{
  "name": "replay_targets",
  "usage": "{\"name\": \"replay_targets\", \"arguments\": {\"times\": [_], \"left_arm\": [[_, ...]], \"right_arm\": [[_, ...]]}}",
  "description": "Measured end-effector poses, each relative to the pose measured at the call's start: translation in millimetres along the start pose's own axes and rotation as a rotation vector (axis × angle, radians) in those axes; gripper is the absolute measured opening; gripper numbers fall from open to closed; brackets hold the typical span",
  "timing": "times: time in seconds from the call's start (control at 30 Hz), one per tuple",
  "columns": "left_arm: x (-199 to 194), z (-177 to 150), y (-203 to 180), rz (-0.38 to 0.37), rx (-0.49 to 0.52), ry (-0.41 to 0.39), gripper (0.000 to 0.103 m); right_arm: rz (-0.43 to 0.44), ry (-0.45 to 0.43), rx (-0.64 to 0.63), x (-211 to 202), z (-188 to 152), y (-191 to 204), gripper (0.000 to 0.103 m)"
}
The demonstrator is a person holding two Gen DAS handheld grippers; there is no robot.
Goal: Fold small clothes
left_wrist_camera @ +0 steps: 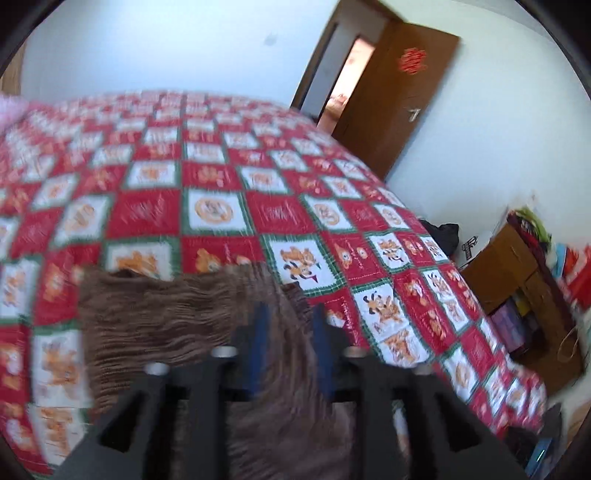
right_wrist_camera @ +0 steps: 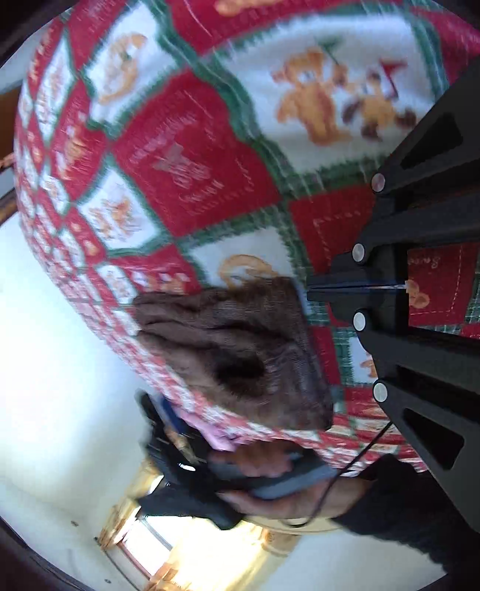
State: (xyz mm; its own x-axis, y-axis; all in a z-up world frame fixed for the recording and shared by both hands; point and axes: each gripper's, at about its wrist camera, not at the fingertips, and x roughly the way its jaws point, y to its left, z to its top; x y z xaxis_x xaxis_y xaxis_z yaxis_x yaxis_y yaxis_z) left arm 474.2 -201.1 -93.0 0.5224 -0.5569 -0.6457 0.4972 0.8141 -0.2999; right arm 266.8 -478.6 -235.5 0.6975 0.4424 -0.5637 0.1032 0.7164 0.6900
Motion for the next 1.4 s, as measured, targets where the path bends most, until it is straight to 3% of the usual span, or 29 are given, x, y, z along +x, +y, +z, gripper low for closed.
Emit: {"name": "replay_targets", "arguments": {"times": [0.03, 0.07, 0.13, 0.27, 0.4, 0.43, 0.47, 0.5, 0.6, 0.7, 0.8, 0.9, 0.93, 1.03, 1.17, 1.4], "left_arm": [[-10, -3, 0, 0.020, 0.022, -0.028, 0.058], [-24, -12, 3, 0.044, 0.049, -0.059, 0.066], [-40, -29, 9, 0.101, 0.094, -0.072, 0.067], [-50, -73, 25, 0.210, 0.134, -0.056, 0.067], [-45, -105, 36, 0.229, 0.124, -0.023, 0.067], [-46, -108, 38, 0.216, 0.104, -0.025, 0.069], [-46, -110, 40, 0.204, 0.084, -0.032, 0.072], [-45, -110, 40, 0.201, 0.075, -0.039, 0.074], [-45, -111, 40, 0.188, 0.069, -0.052, 0.077], [-49, -115, 39, 0.181, 0.080, -0.076, 0.098], [-43, -121, 38, 0.174, 0.097, -0.042, 0.101], [-29, -121, 37, 0.204, 0.107, 0.023, 0.102], [-28, -121, 37, 0.208, 0.103, 0.027, 0.102], [-32, -124, 44, 0.202, 0.073, 0.013, 0.102], [-36, -126, 49, 0.183, 0.040, 0.003, 0.103], [-36, -126, 58, 0.149, -0.016, 0.001, 0.103]], "right_arm": [[-0.007, -0.027, -0.021, -5, 4, 6, 0.010], [-0.009, -0.038, -0.039, -7, 6, 10, 0.035], [0.008, -0.059, -0.081, -9, 12, 24, 0.068], [-0.026, -0.076, -0.216, 3, 24, 64, 0.068], [-0.069, -0.043, -0.391, 33, 22, 94, 0.062], [-0.111, -0.020, -0.428, 44, 21, 97, 0.044], [-0.158, 0.012, -0.451, 53, 18, 97, 0.008], [-0.206, 0.036, -0.454, 59, 18, 95, 0.003], [-0.241, 0.007, -0.394, 37, 20, 81, 0.002], [-0.262, 0.020, -0.364, 19, 15, 64, 0.002], [-0.297, 0.054, -0.399, 33, 7, 55, 0.003], [-0.265, 0.028, -0.388, 31, 17, 59, 0.018], [-0.243, -0.004, -0.378, 27, 26, 62, 0.028], [-0.192, -0.066, -0.351, 23, 57, 74, 0.029], [-0.138, -0.026, -0.358, 54, 98, 90, 0.029], [-0.258, 0.118, -0.413, 147, 125, 85, 0.029]]}}
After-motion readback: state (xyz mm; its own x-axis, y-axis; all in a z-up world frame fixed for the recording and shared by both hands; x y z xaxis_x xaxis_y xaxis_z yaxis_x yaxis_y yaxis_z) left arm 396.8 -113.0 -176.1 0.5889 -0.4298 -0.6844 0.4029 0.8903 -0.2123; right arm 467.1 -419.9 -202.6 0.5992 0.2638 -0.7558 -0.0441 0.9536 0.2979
